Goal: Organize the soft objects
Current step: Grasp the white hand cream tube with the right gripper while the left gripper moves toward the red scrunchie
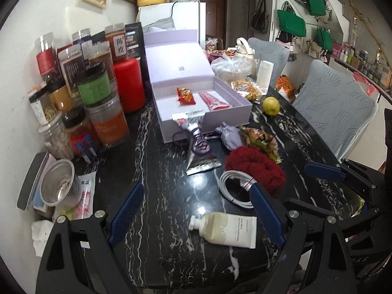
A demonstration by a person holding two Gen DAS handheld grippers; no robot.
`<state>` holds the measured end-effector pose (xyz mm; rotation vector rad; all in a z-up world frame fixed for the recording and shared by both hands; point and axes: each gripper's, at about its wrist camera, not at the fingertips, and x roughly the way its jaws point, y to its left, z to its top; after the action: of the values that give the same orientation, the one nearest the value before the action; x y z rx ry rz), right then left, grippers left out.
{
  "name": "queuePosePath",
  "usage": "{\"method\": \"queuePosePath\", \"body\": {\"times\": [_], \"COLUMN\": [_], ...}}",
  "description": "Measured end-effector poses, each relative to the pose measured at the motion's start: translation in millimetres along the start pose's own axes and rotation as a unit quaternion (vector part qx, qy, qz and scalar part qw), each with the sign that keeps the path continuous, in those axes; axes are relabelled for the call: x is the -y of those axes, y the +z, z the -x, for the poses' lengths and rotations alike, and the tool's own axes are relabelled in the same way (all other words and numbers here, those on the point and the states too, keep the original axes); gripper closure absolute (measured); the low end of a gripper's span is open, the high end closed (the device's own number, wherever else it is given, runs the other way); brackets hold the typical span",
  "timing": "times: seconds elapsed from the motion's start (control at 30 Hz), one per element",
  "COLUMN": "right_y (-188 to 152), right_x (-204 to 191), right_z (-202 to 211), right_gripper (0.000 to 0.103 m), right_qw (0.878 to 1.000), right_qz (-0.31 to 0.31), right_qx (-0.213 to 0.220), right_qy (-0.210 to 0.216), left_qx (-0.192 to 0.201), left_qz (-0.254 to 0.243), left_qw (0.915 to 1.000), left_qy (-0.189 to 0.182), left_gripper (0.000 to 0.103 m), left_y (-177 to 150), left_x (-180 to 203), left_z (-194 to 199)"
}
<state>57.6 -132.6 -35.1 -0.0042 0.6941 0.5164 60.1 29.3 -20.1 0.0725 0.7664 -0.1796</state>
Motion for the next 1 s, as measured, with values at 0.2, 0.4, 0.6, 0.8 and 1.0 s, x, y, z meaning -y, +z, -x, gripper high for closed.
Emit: {"method": "queuePosePath", "body": {"times": [0.2,0.4,0.6,0.8,1.0], "right_y": [-17.4,-27.8,-29.5,-29.7,-34.5], "right_x": [-4.1,-17.3,-30.6,-38.9,-47.5], "right_z": [-24.6,-46.2,-72.4,-104.6,-121.3], "right_gripper": [0.030,0.030,0.030,0.030,0.050], "right_qw": [0.999,0.995,0.989,0.984,0.982], "right_qz": [0.003,0.027,0.055,0.080,0.128], "right_qx": [-0.031,-0.056,-0.077,-0.107,-0.112], "right_qy": [0.033,0.075,0.111,0.118,0.084], "left_qx": [-0.033,-0.055,-0.066,-0.070,-0.071], "left_qz": [0.016,0.030,0.050,0.070,0.071], "left_qw": [0.9993,0.9980,0.9965,0.9951,0.9949], "left_qy": [0.003,-0.010,-0.007,0.002,0.005], "left_gripper": [0.014,0.014,0.014,0.014,0.014], "left_y": [-19.3,-37.3,-48.7,-50.8,-47.5], "left_x": [-14.4,-27.6,-47.5,-63.4,-66.3], "left_z": [-16.2,-25.5,-29.5,-33.6,-40.3]}}
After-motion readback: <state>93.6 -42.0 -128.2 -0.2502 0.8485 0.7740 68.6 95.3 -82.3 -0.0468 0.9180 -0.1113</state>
